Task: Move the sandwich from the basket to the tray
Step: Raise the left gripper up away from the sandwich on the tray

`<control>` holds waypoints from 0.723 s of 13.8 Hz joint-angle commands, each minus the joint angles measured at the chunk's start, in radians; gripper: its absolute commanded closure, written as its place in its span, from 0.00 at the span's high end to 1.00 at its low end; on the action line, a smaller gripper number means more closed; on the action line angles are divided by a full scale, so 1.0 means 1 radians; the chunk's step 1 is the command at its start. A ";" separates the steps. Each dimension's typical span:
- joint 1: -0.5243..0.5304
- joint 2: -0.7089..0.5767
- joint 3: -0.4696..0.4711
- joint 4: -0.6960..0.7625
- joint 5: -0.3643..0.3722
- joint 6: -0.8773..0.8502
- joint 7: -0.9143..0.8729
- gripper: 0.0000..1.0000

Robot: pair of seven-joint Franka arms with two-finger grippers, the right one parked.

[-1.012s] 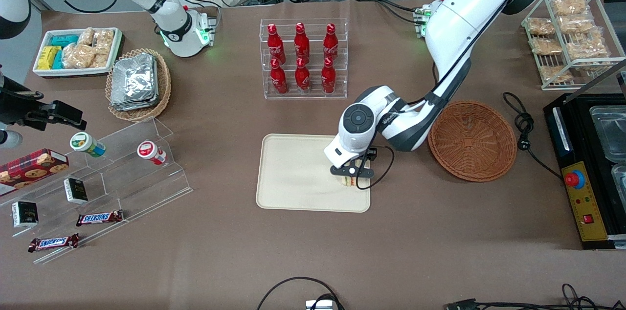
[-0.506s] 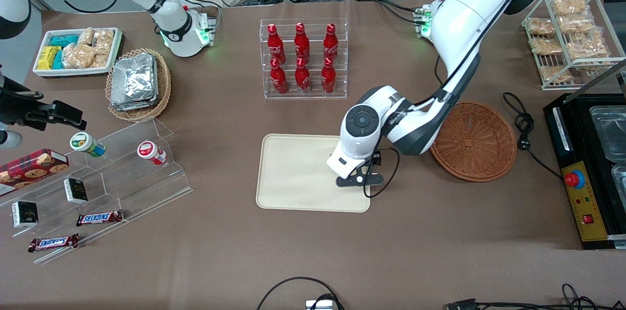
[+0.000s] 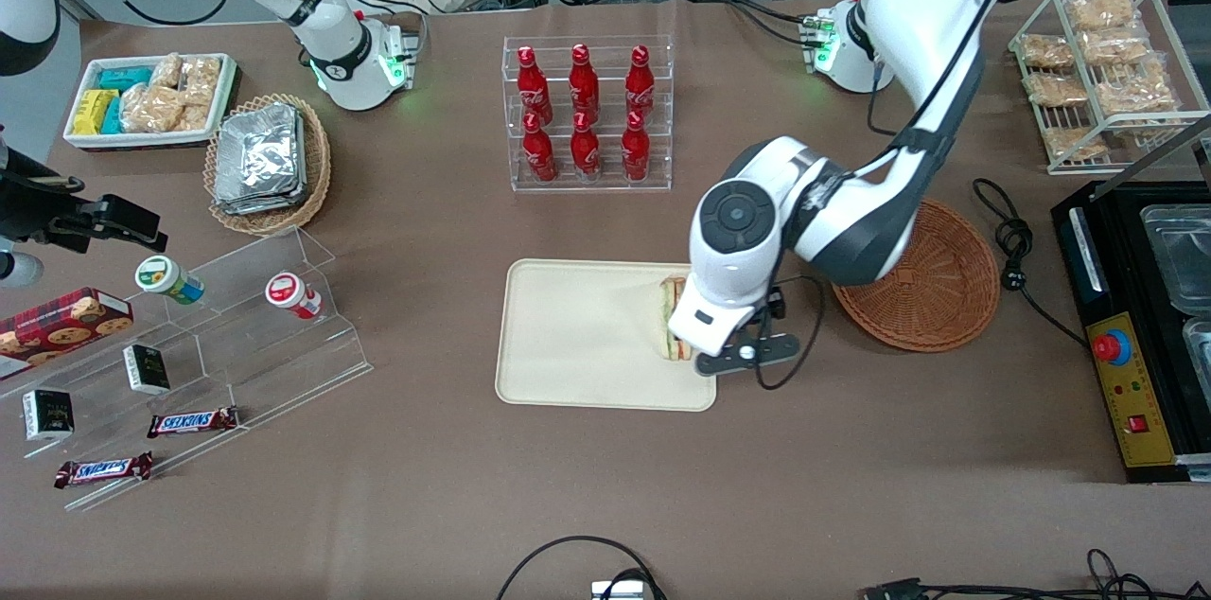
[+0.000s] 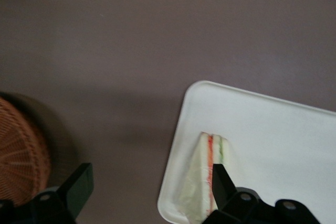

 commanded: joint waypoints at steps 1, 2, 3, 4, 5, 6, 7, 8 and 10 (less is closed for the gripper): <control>0.043 -0.069 0.016 -0.014 0.012 -0.054 -0.006 1.00; 0.063 -0.079 0.016 -0.014 0.006 -0.057 -0.006 1.00; 0.083 -0.095 0.016 -0.014 0.000 -0.063 -0.006 1.00; 0.109 -0.112 0.015 -0.014 -0.008 -0.074 -0.006 1.00; 0.135 -0.127 0.015 -0.014 -0.026 -0.086 -0.004 1.00; 0.157 -0.147 0.015 -0.014 -0.049 -0.095 -0.001 1.00; 0.174 -0.158 0.015 -0.014 -0.063 -0.103 0.023 1.00; 0.186 -0.168 0.015 -0.014 -0.075 -0.118 0.054 1.00; 0.209 -0.178 0.015 -0.014 -0.089 -0.140 0.073 1.00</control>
